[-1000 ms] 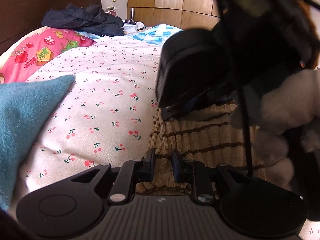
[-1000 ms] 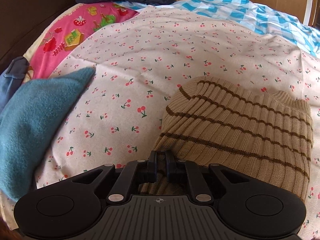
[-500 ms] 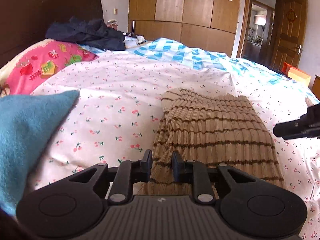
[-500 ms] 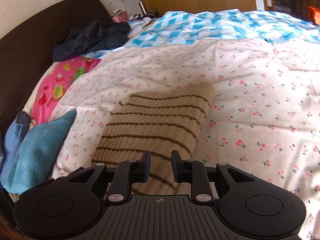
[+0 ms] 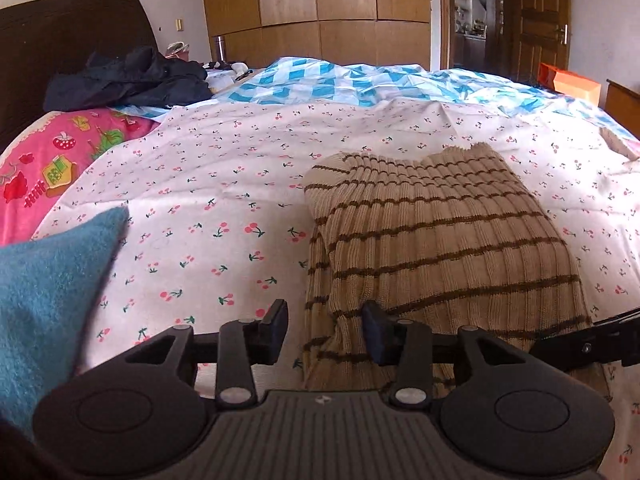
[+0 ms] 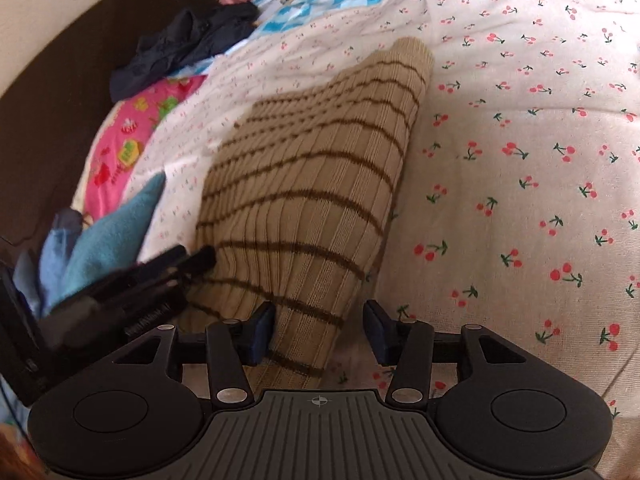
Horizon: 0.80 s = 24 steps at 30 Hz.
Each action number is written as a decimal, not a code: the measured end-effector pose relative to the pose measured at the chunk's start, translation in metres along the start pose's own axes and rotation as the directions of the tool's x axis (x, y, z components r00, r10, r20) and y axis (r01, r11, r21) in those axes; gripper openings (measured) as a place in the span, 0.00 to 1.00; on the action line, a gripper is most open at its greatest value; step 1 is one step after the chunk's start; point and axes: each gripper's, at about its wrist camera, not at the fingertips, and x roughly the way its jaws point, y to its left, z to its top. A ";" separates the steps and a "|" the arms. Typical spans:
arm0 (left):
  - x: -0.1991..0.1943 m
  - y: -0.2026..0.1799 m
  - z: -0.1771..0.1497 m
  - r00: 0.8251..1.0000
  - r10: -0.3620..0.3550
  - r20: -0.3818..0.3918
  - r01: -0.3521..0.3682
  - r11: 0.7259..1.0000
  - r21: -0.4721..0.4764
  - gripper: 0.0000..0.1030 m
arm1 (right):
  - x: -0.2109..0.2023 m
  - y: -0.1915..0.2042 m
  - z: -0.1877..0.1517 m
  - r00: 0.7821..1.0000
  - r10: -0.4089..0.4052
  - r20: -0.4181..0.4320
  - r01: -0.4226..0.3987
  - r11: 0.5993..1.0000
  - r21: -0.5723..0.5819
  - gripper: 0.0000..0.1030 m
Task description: Fold small clothes
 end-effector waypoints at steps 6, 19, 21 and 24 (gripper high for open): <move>-0.014 0.018 0.007 0.999 -0.033 -0.003 0.033 0.999 -0.025 0.45 | -0.020 0.005 0.002 1.000 0.023 0.009 -0.023 1.000 -0.005 0.37; -0.046 0.046 -0.019 0.989 -0.137 -0.061 0.126 0.981 -0.148 0.44 | -0.037 0.012 -0.030 0.999 0.039 -0.003 -0.039 0.998 -0.040 0.46; -0.046 0.050 -0.021 0.986 -0.152 -0.063 0.138 0.972 -0.188 0.44 | -0.033 0.018 -0.036 1.000 0.014 -0.003 -0.014 0.996 -0.092 0.46; -0.052 0.048 -0.020 0.983 -0.180 -0.044 0.169 0.966 -0.194 0.44 | -0.027 0.022 -0.042 0.999 -0.039 0.022 0.042 0.989 -0.145 0.45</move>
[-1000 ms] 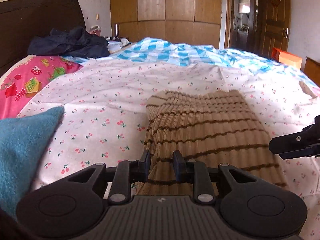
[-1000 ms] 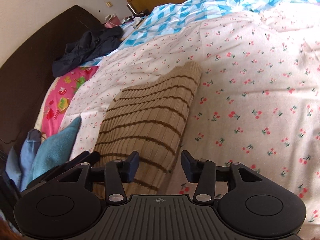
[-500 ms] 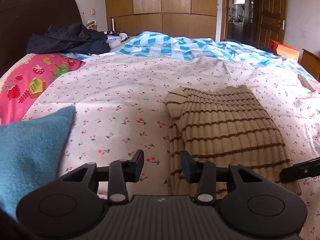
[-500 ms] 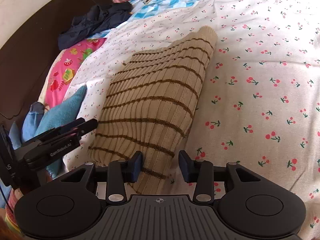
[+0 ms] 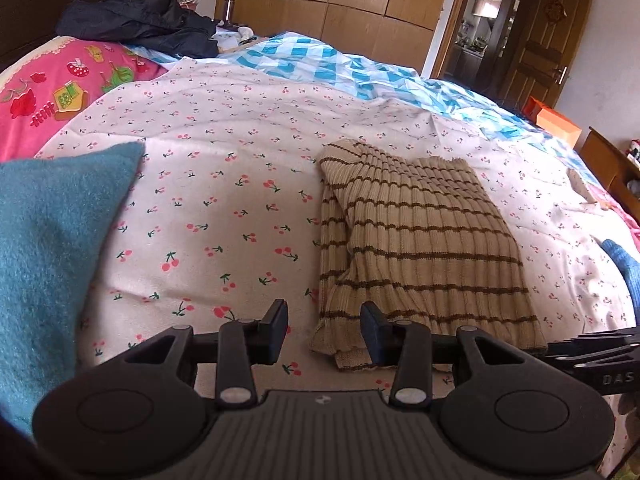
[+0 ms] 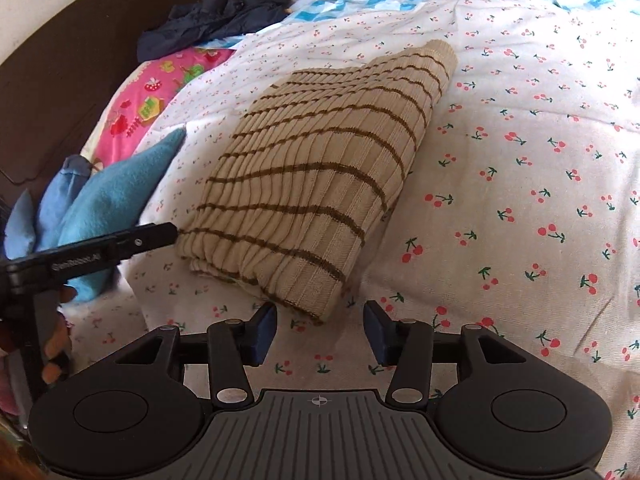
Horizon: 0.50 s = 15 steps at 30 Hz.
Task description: Fold small clothes
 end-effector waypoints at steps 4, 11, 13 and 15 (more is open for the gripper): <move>0.002 -0.020 -0.002 0.999 -0.042 0.001 0.042 0.998 0.050 0.44 | 0.003 -0.011 0.003 0.999 -0.046 0.028 0.044 0.997 0.067 0.11; 0.033 -0.043 -0.014 0.987 0.099 -0.125 -0.075 0.979 0.188 0.45 | -0.012 -0.026 0.002 0.993 -0.095 0.063 0.088 0.991 0.104 0.08; 0.031 -0.039 -0.015 0.986 0.094 -0.136 -0.071 0.983 0.167 0.45 | -0.006 -0.036 -0.001 0.994 -0.103 0.035 0.098 0.986 0.137 0.08; 0.029 -0.038 -0.017 0.985 0.092 -0.148 -0.068 0.985 0.160 0.45 | -0.005 -0.041 -0.004 0.995 -0.092 0.027 0.086 0.983 0.162 0.08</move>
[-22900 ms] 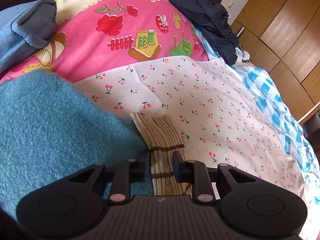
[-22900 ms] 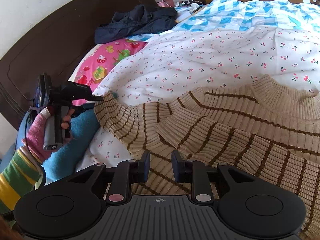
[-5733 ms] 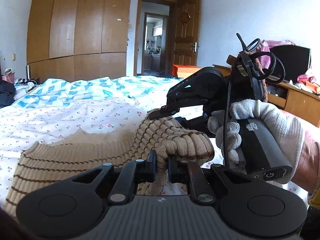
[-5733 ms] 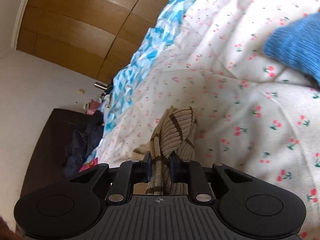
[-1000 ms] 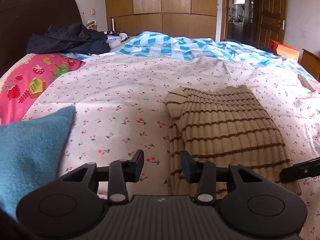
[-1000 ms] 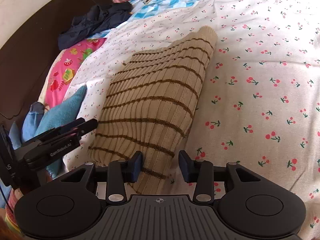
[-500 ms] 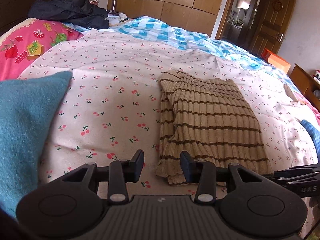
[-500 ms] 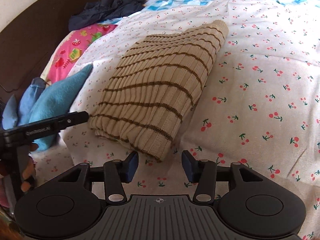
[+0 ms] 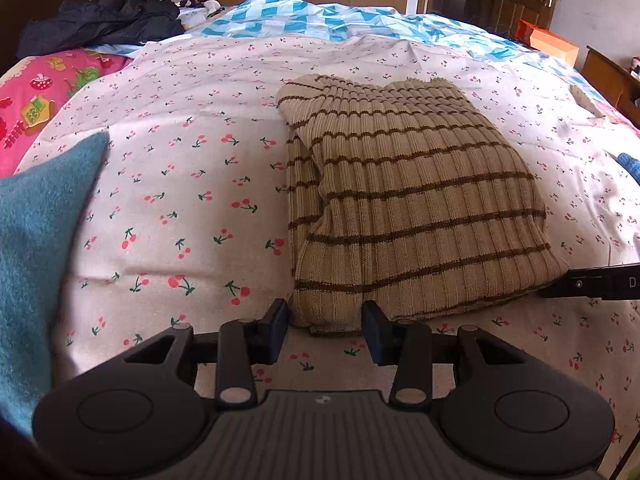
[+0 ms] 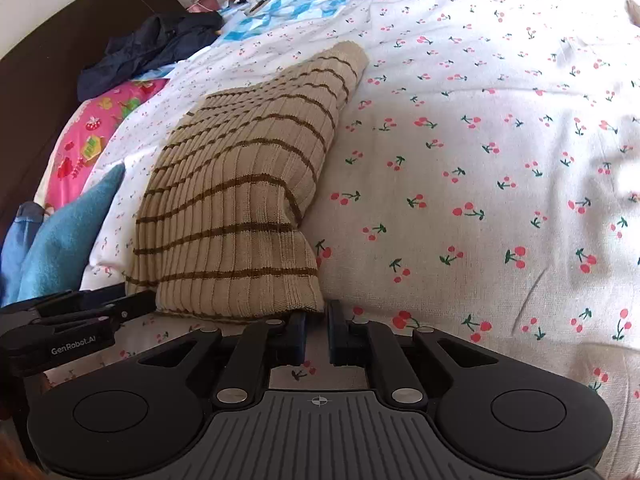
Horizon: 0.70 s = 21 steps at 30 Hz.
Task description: Fold small clothes
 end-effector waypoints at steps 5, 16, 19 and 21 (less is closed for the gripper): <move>-0.012 0.005 0.002 1.000 -0.025 0.006 0.025 0.999 -0.034 0.45 | -0.010 0.001 0.000 1.000 0.023 -0.016 -0.024 1.000 -0.015 0.18; -0.015 -0.010 0.064 0.976 -0.063 0.210 0.067 0.998 -0.011 0.44 | -0.049 0.007 0.026 0.991 0.018 0.129 -0.010 0.998 -0.067 0.18; 0.011 -0.011 0.081 0.978 -0.043 0.204 0.050 0.998 -0.034 0.44 | -0.037 0.020 0.048 0.985 0.029 0.171 -0.012 0.995 -0.101 0.18; 0.025 -0.008 0.086 0.982 0.016 0.187 -0.009 0.999 -0.038 0.44 | -0.025 0.028 0.063 0.981 0.050 0.188 -0.028 0.992 -0.120 0.18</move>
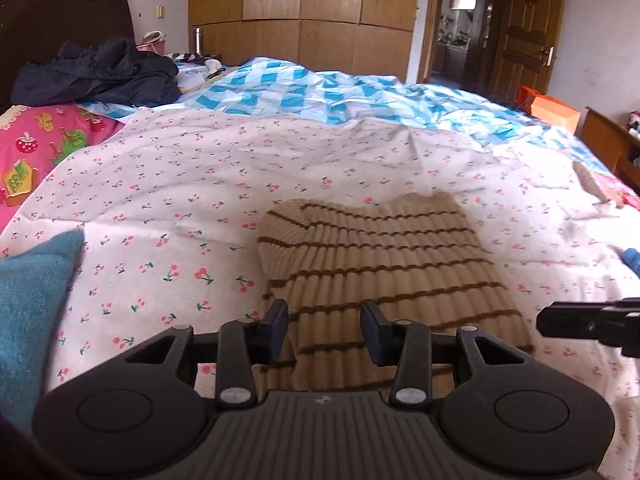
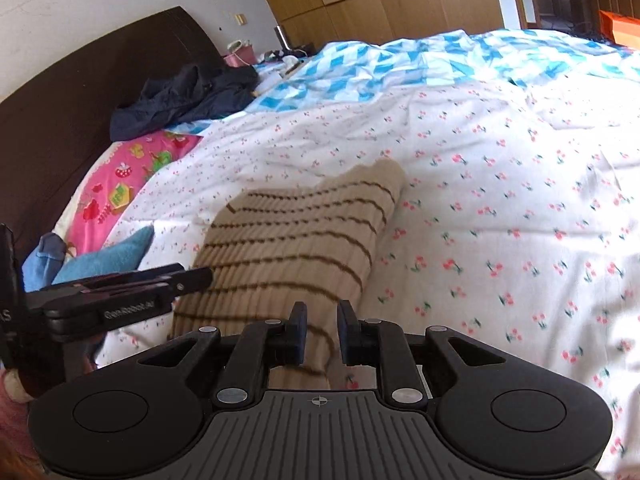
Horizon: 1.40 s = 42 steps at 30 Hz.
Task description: Fold small clothes
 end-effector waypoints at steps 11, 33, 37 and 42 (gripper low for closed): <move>0.018 0.016 -0.014 0.997 0.025 -0.075 -0.029 0.998 -0.055 0.46 | 0.058 -0.020 0.005 0.996 -0.010 -0.089 0.015 0.998 0.055 0.20; -0.039 0.006 -0.037 0.995 0.026 -0.097 -0.026 1.000 0.001 0.48 | 0.001 -0.005 -0.020 0.997 -0.027 -0.076 0.031 0.998 0.046 0.36; -0.038 -0.006 -0.048 0.990 0.064 -0.123 -0.057 0.997 0.059 0.48 | 0.010 0.002 -0.032 0.991 -0.043 -0.129 0.046 0.999 0.023 0.36; -0.042 -0.011 -0.058 0.988 0.075 -0.134 -0.065 0.995 0.078 0.48 | 0.012 0.006 -0.046 0.986 -0.058 -0.158 0.061 0.998 0.012 0.37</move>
